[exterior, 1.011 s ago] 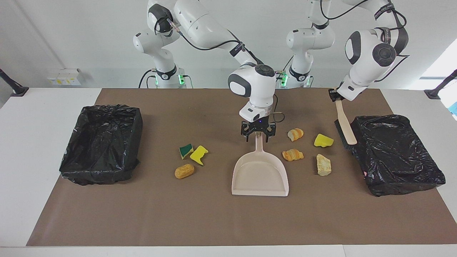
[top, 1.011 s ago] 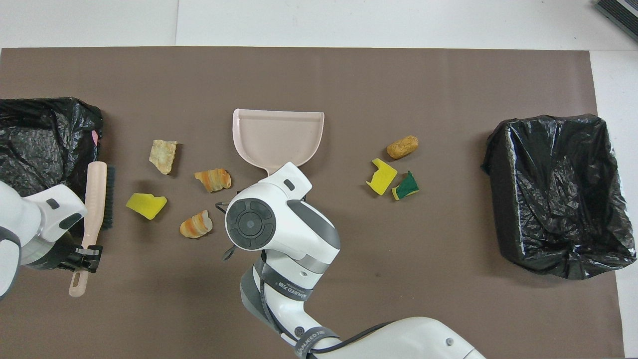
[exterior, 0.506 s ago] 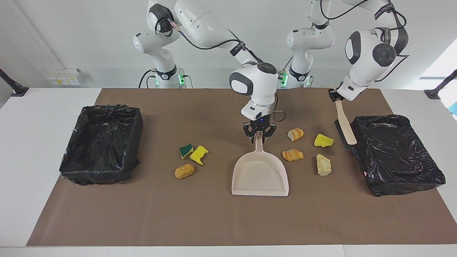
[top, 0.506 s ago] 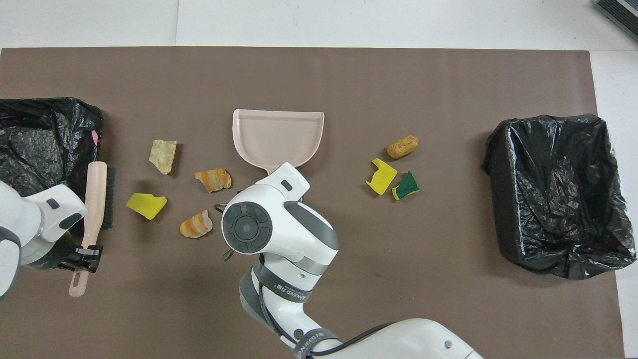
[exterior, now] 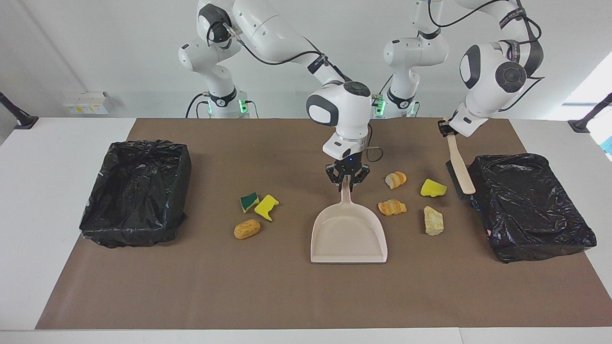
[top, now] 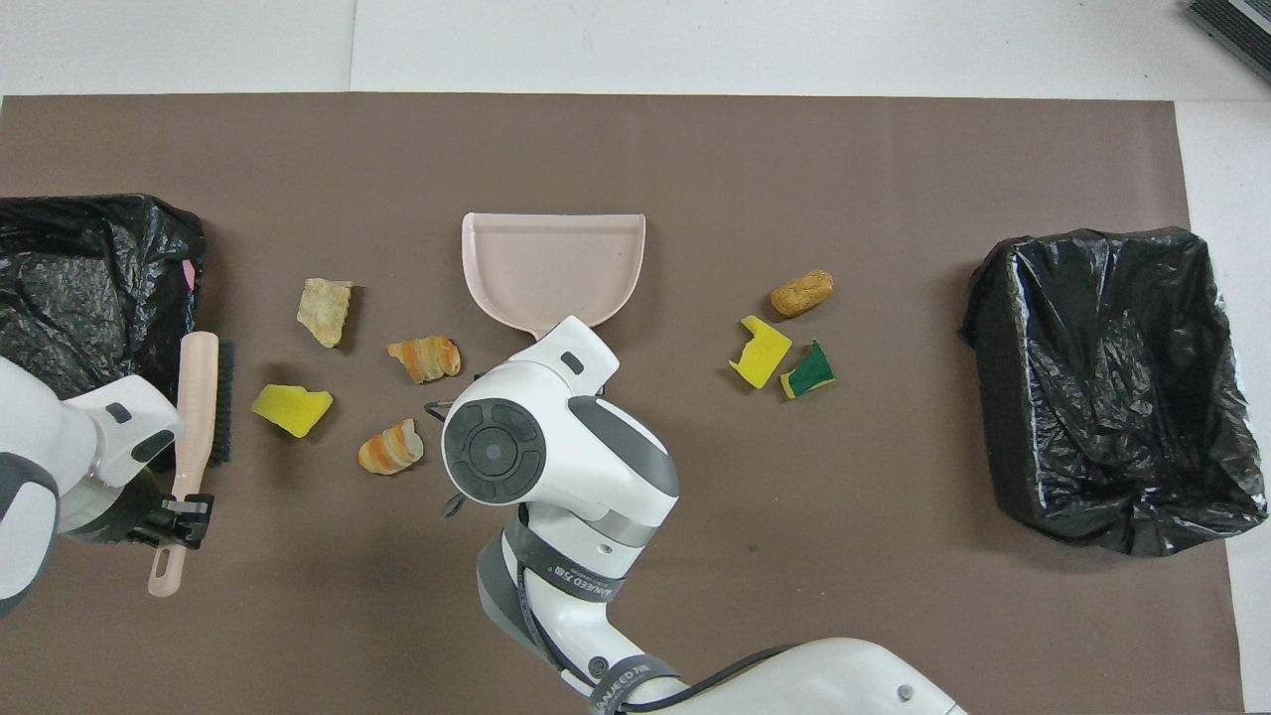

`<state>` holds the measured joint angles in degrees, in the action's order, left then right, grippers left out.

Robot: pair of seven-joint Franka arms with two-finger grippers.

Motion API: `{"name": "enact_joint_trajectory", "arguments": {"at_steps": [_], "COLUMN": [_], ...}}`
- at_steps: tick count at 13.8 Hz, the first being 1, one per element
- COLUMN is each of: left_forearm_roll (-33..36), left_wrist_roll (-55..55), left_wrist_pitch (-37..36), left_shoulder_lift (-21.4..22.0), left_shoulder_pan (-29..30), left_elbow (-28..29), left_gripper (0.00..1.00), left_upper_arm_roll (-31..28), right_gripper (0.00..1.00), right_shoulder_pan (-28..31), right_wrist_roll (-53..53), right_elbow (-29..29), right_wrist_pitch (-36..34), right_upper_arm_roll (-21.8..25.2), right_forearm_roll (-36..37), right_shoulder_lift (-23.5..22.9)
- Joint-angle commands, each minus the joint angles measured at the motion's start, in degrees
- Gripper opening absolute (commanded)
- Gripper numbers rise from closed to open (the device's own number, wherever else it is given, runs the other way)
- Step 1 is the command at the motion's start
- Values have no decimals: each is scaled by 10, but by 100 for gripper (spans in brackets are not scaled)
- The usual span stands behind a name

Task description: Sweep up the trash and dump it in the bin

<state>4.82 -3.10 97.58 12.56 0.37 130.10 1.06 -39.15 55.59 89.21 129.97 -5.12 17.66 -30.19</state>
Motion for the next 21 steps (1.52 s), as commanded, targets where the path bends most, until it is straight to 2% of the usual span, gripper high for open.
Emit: {"name": "enact_joint_trajectory", "arguments": {"at_steps": [1, 3, 7, 9, 11, 13, 16, 20, 21], "left_forearm_roll": [-9, -18, -25, -29, -49, -62, -79, -72, -66], "left_wrist_roll": [-67, -102, -106, -127, -167, -202, -238, -234, -232], "left_wrist_pitch": [30, 56, 62, 62, 70, 76, 73, 62, 60], "left_shoulder_lift": [-22, -29, -23, -21, -24, -24, -25, -35, -36], "left_shoulder_pan": [0, -13, -26, -50, -97, -134, -170, -158, -137], "left_elbow": [14, 24, 52, 55, 62, 66, 59, 17, 3], "left_gripper": [0, 0, 0, 0, 0, 0, 0, 0, 0], "left_upper_arm_roll": [4, 4, 5, 5, 5, 5, 5, 4, 4], "right_gripper": [0, 0, 0, 0, 0, 0, 0, 0, 0], "right_shoulder_pan": [24, 36, 85, 101, 129, 158, 191, 219, 220], "right_wrist_roll": [-59, -138, -272, -373, -531, -684, -844, -1105, -1176], "right_elbow": [29, 62, 118, 122, 122, 122, 122, 132, 139], "right_wrist_pitch": [-16, -17, -29, -79, -128, -151, -172, -171, -168], "right_upper_arm_roll": [-3, -2, -4, -4, -4, -3, -3, -4, -4], "right_forearm_roll": [5, 1, -1, -8, -60, -88, -88, -90, -90], "right_shoulder_lift": [42, 71, 137, 160, 178, 183, 183, 183, 185]}}
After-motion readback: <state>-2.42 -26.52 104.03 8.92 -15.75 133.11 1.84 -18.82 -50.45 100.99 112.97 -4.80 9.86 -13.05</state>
